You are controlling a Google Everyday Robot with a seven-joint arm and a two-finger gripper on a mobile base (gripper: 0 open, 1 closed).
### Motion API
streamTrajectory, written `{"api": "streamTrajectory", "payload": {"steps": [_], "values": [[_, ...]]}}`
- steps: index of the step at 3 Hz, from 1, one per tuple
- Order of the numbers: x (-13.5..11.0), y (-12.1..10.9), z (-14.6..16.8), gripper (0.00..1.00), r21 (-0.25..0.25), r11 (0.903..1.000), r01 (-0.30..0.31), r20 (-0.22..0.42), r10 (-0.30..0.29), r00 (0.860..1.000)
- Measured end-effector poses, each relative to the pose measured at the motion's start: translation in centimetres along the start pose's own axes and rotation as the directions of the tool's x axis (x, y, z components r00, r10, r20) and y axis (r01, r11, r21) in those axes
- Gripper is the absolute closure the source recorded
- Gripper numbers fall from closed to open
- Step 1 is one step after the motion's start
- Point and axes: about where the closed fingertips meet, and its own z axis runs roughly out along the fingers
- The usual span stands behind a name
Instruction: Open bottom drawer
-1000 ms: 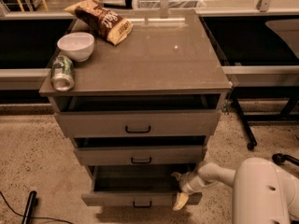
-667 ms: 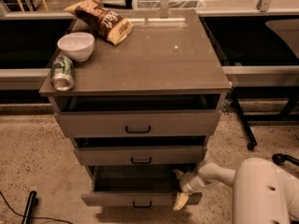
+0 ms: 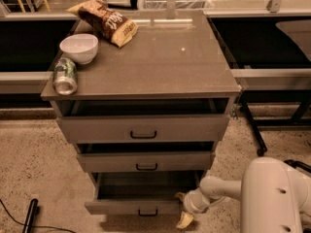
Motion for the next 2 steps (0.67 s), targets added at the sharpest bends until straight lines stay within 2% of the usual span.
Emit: {"api": "streamTrajectory", "payload": {"steps": [1,2], "values": [[-0.3,3.2,0.4,0.47,-0.044,0.999,0.008,-0.017,-0.009,1.0],[-1.3,4.8,-0.5,0.59,-0.058,0.9977,0.034,0.007,-0.034,0.999]]}}
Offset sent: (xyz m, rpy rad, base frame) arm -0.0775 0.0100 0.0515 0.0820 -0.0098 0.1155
